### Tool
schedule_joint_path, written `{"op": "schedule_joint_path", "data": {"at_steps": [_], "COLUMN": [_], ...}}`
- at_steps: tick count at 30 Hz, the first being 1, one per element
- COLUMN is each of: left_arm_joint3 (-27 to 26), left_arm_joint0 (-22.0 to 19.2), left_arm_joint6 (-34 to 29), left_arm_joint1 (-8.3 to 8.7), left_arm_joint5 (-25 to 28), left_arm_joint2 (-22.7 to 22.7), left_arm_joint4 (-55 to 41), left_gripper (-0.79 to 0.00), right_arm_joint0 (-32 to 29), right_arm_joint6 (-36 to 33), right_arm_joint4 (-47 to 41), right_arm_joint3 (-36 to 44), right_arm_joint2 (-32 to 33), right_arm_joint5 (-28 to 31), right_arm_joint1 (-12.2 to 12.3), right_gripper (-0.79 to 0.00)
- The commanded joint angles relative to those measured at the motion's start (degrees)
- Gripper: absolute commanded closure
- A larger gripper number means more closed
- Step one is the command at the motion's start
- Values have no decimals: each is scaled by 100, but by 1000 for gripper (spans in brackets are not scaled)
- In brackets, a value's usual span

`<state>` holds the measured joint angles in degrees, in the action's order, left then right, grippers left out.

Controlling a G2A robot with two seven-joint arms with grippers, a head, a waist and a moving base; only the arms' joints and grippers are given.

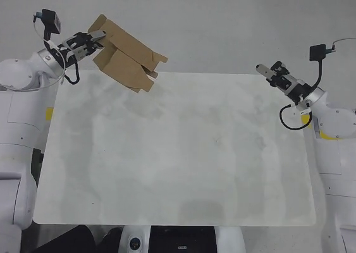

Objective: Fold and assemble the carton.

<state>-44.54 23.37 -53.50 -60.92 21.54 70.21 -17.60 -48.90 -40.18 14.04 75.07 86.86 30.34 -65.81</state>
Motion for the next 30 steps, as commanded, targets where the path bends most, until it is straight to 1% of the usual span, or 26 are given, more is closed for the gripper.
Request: {"op": "schedule_joint_path", "data": {"at_steps": [1,4,10,13,17,23,26,30], "left_arm_joint3": [-105,-270,-619,-858,-1279,-1882,-2076,-2201], "left_arm_joint0": [64,199,474,631,876,1229,1327,1402], "left_arm_joint6": [-31,-100,-78,-158,-218,-254,-319,-370], "left_arm_joint1": [-34,-71,-94,-85,-59,-28,-15,-11], "left_arm_joint5": [-37,-107,-179,-178,-84,-110,-114,-126], "left_arm_joint2": [-71,-143,-238,-241,-285,-339,-344,-381], "left_arm_joint4": [-125,-308,-334,-348,-115,117,166,240], "left_gripper": [0,0,0,0,0,0,0,0], "right_arm_joint0": [0,0,0,0,0,0,0,0], "right_arm_joint6": [0,0,0,0,0,0,0,0], "right_arm_joint4": [0,0,0,0,0,0,0,0], "right_arm_joint3": [0,0,0,0,0,0,0,0], "right_arm_joint2": [0,0,0,0,0,0,0,0], "right_arm_joint5": [0,0,0,0,0,0,0,0], "right_arm_joint1": [0,0,0,0,0,0,0,0], "right_gripper": [-785,-785,-785,-785,-785,-785,-785,-785]}}
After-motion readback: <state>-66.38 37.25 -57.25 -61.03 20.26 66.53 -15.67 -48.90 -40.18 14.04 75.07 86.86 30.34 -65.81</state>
